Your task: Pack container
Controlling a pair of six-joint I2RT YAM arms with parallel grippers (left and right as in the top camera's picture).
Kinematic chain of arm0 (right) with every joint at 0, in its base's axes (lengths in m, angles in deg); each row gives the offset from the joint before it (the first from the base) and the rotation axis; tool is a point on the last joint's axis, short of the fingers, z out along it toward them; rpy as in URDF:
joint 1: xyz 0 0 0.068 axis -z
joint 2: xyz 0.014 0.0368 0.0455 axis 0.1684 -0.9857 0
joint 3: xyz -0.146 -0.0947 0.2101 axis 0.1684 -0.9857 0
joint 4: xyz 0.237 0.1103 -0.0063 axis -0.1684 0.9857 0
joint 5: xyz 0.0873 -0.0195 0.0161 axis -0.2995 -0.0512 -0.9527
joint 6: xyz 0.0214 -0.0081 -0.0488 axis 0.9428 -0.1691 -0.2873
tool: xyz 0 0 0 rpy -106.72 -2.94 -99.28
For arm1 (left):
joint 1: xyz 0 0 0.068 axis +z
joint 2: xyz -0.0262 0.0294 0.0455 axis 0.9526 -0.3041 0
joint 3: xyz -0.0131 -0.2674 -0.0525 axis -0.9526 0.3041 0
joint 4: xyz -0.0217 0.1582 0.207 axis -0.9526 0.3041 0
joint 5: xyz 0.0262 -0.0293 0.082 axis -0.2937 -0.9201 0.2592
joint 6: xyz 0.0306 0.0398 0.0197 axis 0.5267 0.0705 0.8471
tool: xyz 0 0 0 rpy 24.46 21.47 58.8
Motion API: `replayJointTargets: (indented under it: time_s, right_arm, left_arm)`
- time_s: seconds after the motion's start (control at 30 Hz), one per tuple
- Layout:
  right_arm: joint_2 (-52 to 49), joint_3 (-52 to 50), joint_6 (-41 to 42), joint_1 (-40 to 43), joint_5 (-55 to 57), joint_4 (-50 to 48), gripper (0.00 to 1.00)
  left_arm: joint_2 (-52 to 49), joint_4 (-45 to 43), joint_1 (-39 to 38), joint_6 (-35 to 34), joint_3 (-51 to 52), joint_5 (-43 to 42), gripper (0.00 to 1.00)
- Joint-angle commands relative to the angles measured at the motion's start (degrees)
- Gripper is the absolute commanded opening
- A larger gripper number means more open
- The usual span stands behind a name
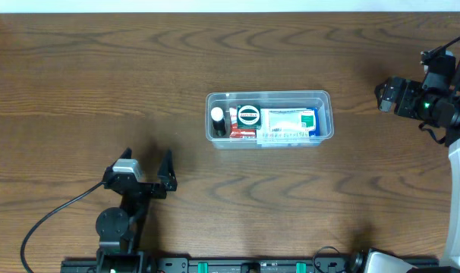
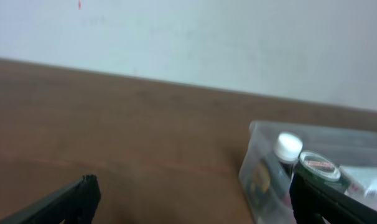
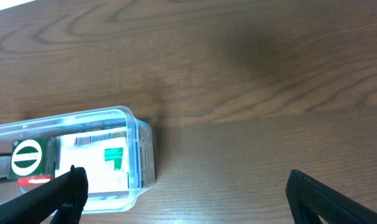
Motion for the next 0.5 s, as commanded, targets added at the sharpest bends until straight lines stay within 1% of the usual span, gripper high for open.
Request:
replayJointTargets:
  time_s: [0.0,0.07,0.27,0.4,0.47]
  right_arm:
    - [0.0,0.8,0.3,0.3,0.1,0.1,0.99]
    - [0.0,0.8,0.3,0.3,0.1,0.1,0.99]
    - [0.0,0.8,0.3,0.3,0.1,0.1,0.99]
    - [0.0,0.8,0.3,0.3,0.1,0.1,0.99]
    - [0.0,0.8,0.3,0.3,0.1,0.1,0.99]
  left_arm:
    - [3.7,4.0,0.9,1.3,0.1,-0.4,0.98]
    - [5.7,6.4,1.6,1.4,0.1,-0.5,0.98]
    - [5.6,7.8,3.3,1.7,0.1,-0.3,0.98]
    - [5.6,7.8,3.6,5.3,0.1,-0.3,0.98]
    - [5.6,7.9,3.6,5.7,0.1,-0.4,0.98]
